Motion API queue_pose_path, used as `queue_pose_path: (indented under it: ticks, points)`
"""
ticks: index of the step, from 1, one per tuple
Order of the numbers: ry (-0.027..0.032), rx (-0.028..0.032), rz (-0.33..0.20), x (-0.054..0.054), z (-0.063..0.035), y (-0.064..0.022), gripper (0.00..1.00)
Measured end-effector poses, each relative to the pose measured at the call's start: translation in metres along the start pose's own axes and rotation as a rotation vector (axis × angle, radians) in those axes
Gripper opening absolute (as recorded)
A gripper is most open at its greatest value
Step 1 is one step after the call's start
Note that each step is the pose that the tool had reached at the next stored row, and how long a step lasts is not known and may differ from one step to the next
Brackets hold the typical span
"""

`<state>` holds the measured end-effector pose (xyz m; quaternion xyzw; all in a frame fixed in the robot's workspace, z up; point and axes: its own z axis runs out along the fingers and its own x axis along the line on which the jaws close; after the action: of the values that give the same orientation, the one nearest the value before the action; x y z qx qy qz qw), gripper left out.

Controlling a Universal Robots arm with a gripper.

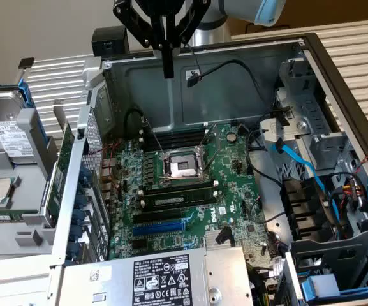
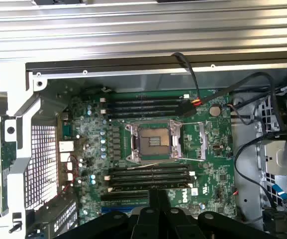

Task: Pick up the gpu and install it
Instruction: 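Reach for the gpu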

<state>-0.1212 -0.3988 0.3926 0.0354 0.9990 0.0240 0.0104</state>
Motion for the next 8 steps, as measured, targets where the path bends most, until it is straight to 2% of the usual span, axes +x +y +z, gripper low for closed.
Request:
queue_pose_path:
  ticks: [8]
  points:
    - [0.0000,-0.0001,0.000,0.0000,0.0000,0.0000,0.11]
